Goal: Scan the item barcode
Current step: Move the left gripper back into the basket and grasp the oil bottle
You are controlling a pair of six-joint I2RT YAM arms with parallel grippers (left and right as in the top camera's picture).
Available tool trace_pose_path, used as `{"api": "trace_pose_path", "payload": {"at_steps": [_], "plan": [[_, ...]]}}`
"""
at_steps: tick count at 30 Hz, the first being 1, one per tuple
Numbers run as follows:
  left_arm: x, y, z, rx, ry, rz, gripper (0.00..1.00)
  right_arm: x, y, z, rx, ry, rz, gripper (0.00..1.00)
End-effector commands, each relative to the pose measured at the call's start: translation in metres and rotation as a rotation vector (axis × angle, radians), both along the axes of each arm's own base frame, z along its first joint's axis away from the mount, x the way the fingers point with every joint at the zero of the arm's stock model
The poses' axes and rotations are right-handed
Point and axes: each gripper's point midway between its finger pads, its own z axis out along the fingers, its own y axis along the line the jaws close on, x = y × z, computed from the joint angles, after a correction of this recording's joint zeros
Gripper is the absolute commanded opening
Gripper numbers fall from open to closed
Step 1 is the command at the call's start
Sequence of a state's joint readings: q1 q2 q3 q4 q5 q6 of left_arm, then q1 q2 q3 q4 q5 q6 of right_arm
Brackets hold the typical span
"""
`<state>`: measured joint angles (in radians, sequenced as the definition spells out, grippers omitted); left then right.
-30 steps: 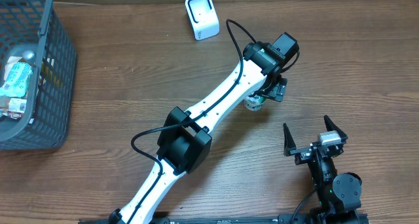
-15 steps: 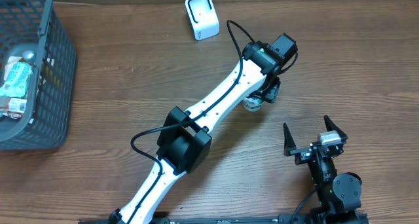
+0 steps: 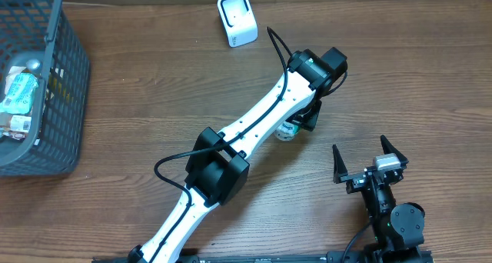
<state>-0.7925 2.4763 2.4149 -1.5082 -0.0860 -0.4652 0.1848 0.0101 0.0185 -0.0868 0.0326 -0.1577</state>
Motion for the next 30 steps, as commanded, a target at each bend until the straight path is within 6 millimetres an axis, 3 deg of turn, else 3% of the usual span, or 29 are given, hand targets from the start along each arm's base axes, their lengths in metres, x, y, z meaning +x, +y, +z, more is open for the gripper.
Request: {"api": "trace_pose_path", "payload": {"at_steps": [1,6,11,18,20,24,26,28,30], "plan": [[-0.002,0.005,-0.008,0.044,0.002,0.007,0.73,0.0,0.001,-0.002,0.0,-0.002,0.002,1.0],[-0.001,0.005,-0.008,0.044,0.003,-0.012,0.87,0.0,0.001,-0.002,-0.001,-0.002,0.002,1.0],[0.013,0.002,0.0,0.003,-0.037,-0.002,0.94,0.0,0.001,-0.002,0.0,-0.002,0.002,1.0],[0.067,0.012,0.067,-0.137,-0.204,0.035,0.96,0.0,0.001,-0.002,-0.001,-0.002,0.002,1.0],[0.083,0.03,0.093,-0.163,-0.253,0.051,0.96,0.0,0.001,-0.002,-0.001,-0.002,0.002,1.0],[0.106,0.091,0.153,-0.223,-0.348,0.147,0.96,0.0,0.001,-0.002,0.0,-0.002,0.002,1.0],[0.113,0.112,0.201,-0.377,-0.418,0.161,0.98,0.0,0.001,-0.002,-0.001,-0.002,0.002,1.0],[0.114,0.137,0.23,-0.441,-0.462,0.214,0.98,0.0,0.001,-0.002,0.0,-0.002,0.002,1.0],[0.116,0.184,0.261,-0.443,-0.545,0.297,0.98,0.0,0.001,-0.002,-0.001,-0.002,0.002,1.0]]}}
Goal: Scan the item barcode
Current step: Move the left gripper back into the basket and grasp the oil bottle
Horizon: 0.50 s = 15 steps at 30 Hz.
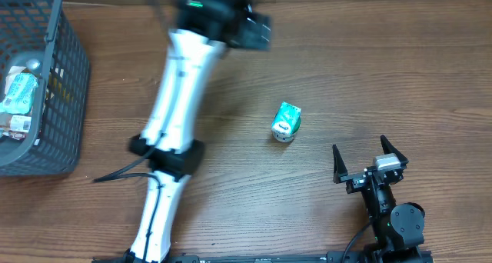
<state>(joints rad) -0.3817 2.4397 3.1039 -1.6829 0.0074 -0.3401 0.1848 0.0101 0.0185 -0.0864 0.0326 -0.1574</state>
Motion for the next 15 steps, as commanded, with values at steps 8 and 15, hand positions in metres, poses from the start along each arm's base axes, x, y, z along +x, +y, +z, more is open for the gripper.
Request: {"api": "trace_pose_path", "payload": {"at_steps": [8,15], "plan": [[-0.04,0.257,0.145,-0.031,-0.332,0.471,1.0,0.0,0.001,-0.002,-0.001,-0.002,0.002,1.0],[-0.06,0.371,0.124,0.117,-0.279,0.717,1.0,0.0,0.001,-0.002,-0.001,-0.002,0.002,1.0]]}}
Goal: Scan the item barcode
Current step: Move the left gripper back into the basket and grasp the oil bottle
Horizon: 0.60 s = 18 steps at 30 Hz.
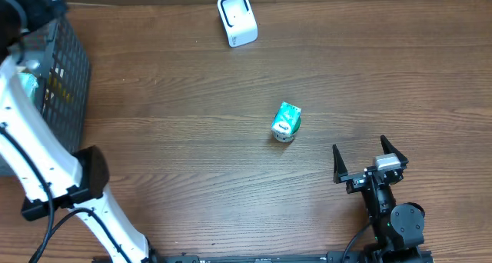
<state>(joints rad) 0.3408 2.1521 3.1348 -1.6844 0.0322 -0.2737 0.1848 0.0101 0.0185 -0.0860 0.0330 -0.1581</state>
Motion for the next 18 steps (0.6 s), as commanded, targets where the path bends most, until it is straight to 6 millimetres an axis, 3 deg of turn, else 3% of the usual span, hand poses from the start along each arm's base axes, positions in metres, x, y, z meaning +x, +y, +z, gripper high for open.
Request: {"api": "trace_pose_path", "payload": {"at_steps": [1,8,18], "plan": [[-0.005,0.053,-0.026,0.08,0.105,0.094,1.0,0.0,0.001,-0.002,0.0,-0.001,0.003,1.0],[0.02,0.111,-0.108,0.033,0.26,0.061,1.0,0.0,0.001,-0.002,0.0,-0.002,0.003,1.0],[0.033,0.15,-0.188,-0.052,0.357,-0.02,0.99,0.0,0.001,-0.002,-0.001,-0.002,0.003,1.0]]}}
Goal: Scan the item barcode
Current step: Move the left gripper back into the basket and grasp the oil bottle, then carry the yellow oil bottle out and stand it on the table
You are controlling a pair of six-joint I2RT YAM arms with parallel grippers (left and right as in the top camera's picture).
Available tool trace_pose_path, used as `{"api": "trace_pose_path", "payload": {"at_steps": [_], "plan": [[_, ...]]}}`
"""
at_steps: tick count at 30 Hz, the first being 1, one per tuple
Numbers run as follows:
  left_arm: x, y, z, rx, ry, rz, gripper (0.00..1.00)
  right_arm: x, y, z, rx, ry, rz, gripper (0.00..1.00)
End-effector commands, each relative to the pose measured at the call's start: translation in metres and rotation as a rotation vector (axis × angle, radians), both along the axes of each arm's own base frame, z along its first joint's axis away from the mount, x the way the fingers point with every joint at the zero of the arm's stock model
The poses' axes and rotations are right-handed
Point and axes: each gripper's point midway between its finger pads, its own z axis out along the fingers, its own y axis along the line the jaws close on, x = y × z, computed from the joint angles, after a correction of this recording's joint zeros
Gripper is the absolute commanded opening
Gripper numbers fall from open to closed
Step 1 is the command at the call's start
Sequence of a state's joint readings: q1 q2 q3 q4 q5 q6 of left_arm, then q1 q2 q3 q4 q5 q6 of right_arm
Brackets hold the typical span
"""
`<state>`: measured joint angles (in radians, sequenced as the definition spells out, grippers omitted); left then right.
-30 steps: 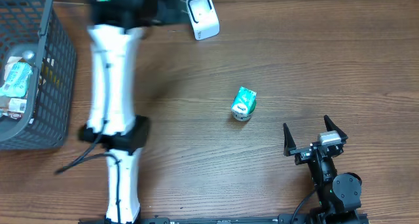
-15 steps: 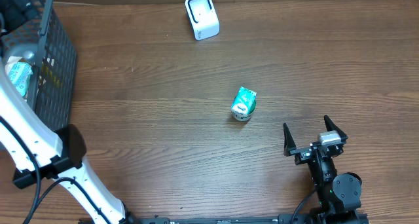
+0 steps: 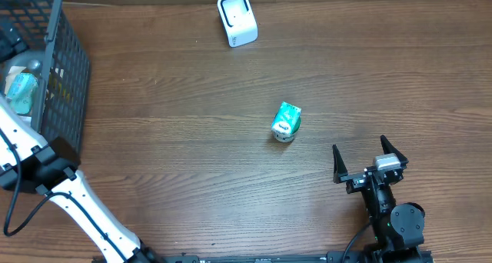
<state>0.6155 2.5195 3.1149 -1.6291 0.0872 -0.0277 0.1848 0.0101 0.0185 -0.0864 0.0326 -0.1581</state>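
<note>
A small green and white carton (image 3: 286, 121) lies alone in the middle of the wooden table. The white barcode scanner (image 3: 237, 18) stands at the back edge, well apart from it. My right gripper (image 3: 367, 158) rests near the front right, open and empty, below and right of the carton. My left arm (image 3: 46, 178) reaches from the front left up over the basket. Its gripper end is a dark shape (image 3: 6, 38) cut by the left frame edge, and its jaws are hidden.
A dark wire basket (image 3: 71, 78) stands at the far left. It holds several packaged items, among them a green packet (image 3: 21, 90). The left arm's elbow lies against the basket's front right corner.
The left arm has shifted farther left and lower over the basket, and its wrist now runs off the left frame edge. The carton, the scanner and the right gripper have not moved.
First the left gripper was down at the carton in the middle of the table. Then the carton lay free and the arm was at the back by the scanner. Later the arm was over the basket's far corner, and now it is deeper at the basket.
</note>
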Motion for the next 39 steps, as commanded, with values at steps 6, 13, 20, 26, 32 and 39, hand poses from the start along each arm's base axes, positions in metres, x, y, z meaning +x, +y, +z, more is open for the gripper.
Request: {"api": "trace_pose_path", "payload": {"at_steps": [6,13,20,26,32,39], "plan": [[0.018,-0.009,-0.074,-0.134,0.088,-0.105,0.99,0.0,0.001,-0.002,0.0,-0.002,0.002,1.0],[0.016,-0.013,-0.094,-0.169,0.139,-0.113,0.95,0.0,0.001,-0.002,-0.001,-0.002,0.002,1.0],[0.012,-0.024,-0.141,-0.248,0.255,-0.12,0.63,0.0,0.001,-0.002,0.0,-0.002,0.002,1.0],[0.017,-0.02,-0.137,-0.228,0.227,-0.121,0.57,0.0,0.001,-0.002,0.0,-0.002,0.002,1.0],[0.02,-0.018,-0.119,-0.206,0.187,-0.104,0.4,0.0,0.001,-0.002,0.0,-0.002,0.002,1.0],[0.026,-0.015,-0.042,-0.103,0.009,-0.063,0.38,0.0,0.001,-0.002,0.0,-0.002,0.002,1.0]]}}
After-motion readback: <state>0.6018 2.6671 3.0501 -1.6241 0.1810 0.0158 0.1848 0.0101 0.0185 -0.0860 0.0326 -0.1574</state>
